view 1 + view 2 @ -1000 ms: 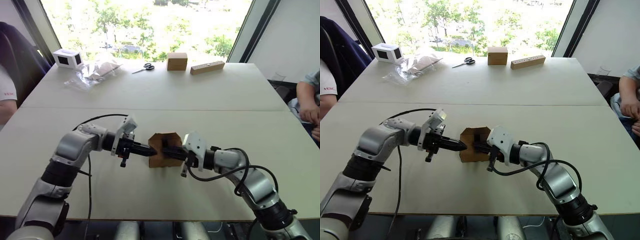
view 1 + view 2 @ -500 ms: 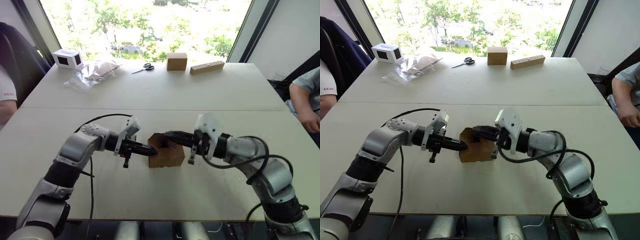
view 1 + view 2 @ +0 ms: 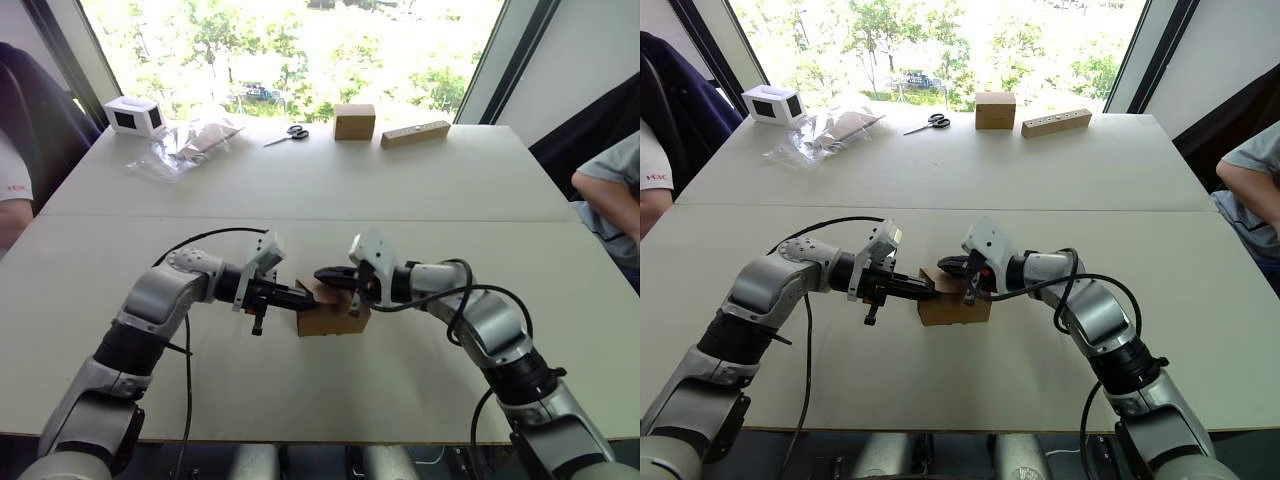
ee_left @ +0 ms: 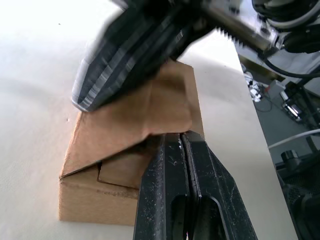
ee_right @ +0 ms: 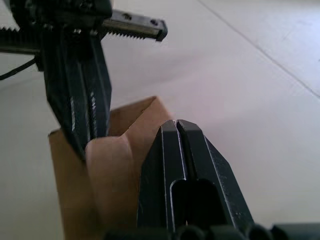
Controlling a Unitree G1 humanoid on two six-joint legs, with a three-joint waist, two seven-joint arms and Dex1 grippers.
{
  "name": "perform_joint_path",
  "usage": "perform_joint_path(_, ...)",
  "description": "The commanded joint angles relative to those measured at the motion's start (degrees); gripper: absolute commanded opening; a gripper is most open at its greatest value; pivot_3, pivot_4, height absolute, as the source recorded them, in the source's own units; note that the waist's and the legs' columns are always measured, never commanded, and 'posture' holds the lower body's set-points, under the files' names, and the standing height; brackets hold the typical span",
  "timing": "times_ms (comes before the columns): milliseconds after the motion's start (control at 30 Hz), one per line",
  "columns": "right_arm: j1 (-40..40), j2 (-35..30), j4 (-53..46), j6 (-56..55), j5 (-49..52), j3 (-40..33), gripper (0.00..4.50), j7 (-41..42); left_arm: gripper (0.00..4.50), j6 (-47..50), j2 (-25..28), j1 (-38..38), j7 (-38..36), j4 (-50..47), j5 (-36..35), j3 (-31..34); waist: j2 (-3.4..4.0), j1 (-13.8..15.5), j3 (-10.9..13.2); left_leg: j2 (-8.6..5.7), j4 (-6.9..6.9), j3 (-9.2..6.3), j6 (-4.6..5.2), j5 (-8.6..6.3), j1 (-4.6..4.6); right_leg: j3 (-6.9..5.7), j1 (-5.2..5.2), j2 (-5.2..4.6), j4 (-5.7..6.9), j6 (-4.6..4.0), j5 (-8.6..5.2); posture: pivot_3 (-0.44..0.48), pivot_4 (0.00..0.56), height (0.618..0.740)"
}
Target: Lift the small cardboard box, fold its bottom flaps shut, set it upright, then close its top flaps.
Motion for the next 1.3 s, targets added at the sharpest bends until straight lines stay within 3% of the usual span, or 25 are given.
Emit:
perform_joint_path(33, 2.3, -0.5, -1.8, -0.4, -0.8, -0.2, 0.0, 0.0, 0.02, 3.5, 1.3, -0.6, 0.5, -0.4, -4.0, 5.1, 0.0, -0.1, 0.0, 0.01, 0.0, 0.0, 0.0, 0.0, 0.01, 0.0, 0.0, 0.01, 0.01, 0.0, 0.0, 0.0, 0.15, 0.74)
perform_joint_path(333, 5.1, -0.4, -2.6, -1.4, -4.1, 0.3, 0.0, -1.8, 0.02, 4.9, 2.0, -4.6, 0.0, 4.6, -6.0, 7.8, -0.01, 0.0, 0.0, 0.02, 0.0, -0.02, 0.0, 0.0, 0.05, -0.02, 0.02, 0.03, 0.04, -0.01, 0.0, 0.0, 0.15, 0.74)
perform_joint_path(567, 7.4, -0.8, -14.3, 6.6, 1.4, -3.7, 0.0, -3.4, 0.02, -4.8, -8.5, -10.4, 3.7, 18.4, 1.5, 2.4, -0.01, 0.3, 0.0, -0.05, 0.02, -0.03, -0.01, 0.0, 0.03, -0.04, 0.1, 0.0, -0.04, -0.01, 0.0, 0.0, 0.15, 0.74)
perform_joint_path(700, 9.0, -2.5, -18.9, 10.6, 2.4, -3.2, 0.0, -3.8, 0.02, -7.7, -11.9, -11.9, 2.8, 22.5, 3.7, 0.8, -0.03, 0.0, 0.0, -0.05, 0.0, 0.03, 0.03, -0.02, -0.06, -0.01, -0.02, 0.05, -0.1, 0.1, 0.06, 0.0, 0.15, 0.74)
perform_joint_path(1067, 9.7, -4.0, -19.5, 12.2, 1.5, -2.1, 0.0, -5.1, 0.02, -8.5, -13.3, -13.0, 1.1, 23.9, 4.8, 1.1, -0.03, 0.0, 0.0, -0.01, 0.0, -0.02, 0.03, -0.02, -0.04, -0.02, -0.02, 0.05, -0.06, -0.01, 0.01, 0.0, 0.15, 0.74)
perform_joint_path(1300, 7.8, -3.6, -15.1, 8.2, -1.2, -2.2, 0.0, -5.9, 0.02, -5.4, -11.8, -11.1, 0.7, 18.6, 2.7, 2.7, -0.02, 0.0, 0.0, -0.01, 0.0, -0.03, 0.03, -0.02, -0.04, -0.02, -0.02, 0.05, -0.07, -0.01, 0.01, 0.0, 0.15, 0.74)
